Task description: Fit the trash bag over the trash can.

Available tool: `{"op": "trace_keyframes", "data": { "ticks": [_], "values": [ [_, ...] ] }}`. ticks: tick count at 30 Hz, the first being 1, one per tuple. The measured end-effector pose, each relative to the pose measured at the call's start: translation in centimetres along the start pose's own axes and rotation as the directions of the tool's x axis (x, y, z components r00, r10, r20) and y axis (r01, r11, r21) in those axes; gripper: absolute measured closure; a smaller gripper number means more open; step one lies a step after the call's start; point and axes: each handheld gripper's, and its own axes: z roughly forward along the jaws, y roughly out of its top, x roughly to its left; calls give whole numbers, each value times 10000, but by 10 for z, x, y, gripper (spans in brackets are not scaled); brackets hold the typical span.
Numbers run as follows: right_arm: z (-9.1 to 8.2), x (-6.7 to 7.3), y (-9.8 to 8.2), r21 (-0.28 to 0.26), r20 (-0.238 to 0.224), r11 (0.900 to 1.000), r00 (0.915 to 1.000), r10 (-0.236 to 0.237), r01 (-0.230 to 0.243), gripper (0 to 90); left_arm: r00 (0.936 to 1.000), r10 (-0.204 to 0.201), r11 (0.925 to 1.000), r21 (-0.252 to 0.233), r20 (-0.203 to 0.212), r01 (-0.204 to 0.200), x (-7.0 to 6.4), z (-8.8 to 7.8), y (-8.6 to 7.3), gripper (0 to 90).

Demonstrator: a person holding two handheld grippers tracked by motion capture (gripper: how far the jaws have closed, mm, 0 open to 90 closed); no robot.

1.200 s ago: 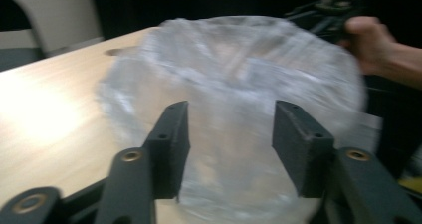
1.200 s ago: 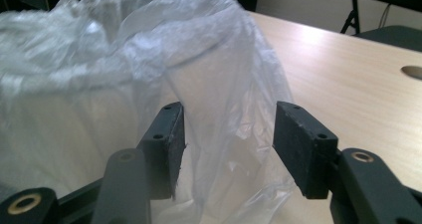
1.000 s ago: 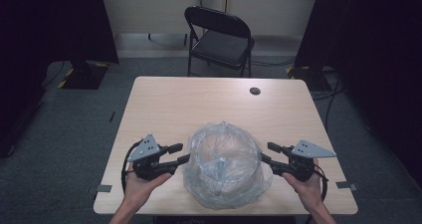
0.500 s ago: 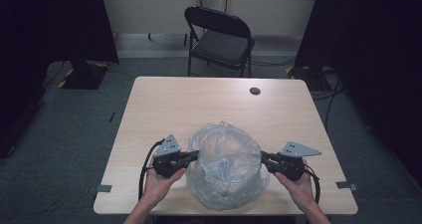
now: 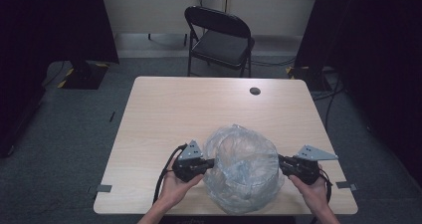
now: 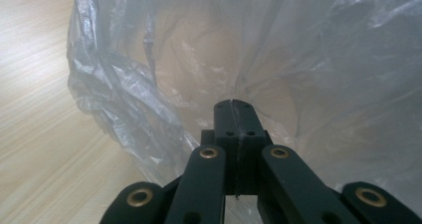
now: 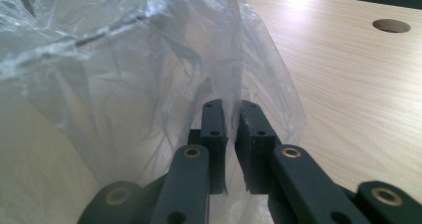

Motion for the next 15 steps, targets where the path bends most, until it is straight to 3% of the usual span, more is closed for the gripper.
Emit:
{"op": "trace_keyframes", "data": {
  "ticks": [3,8,12,13,15],
  "values": [
    [-1,0,0,-2,66,10000,10000,1,-1,796,10000,85,10000,44,16,-85,-3,2,0,900],
    [-5,-4,-3,-13,292,9999,9995,156,-156,670,9998,2,10000,49,209,-3,-4,5,-1,900],
    [-10,-6,-2,-1,460,9996,9986,274,-275,569,9998,-145,9991,-399,168,151,-3,-1,2,900],
    [-12,-7,-1,-58,536,9996,9982,272,-269,546,9998,-215,9984,-518,57,218,-3,-4,2,867],
    [-16,-9,3,-108,479,9994,9983,318,-314,508,9993,-374,9958,-839,-79,366,-1,-12,2,717]
  ]
}}
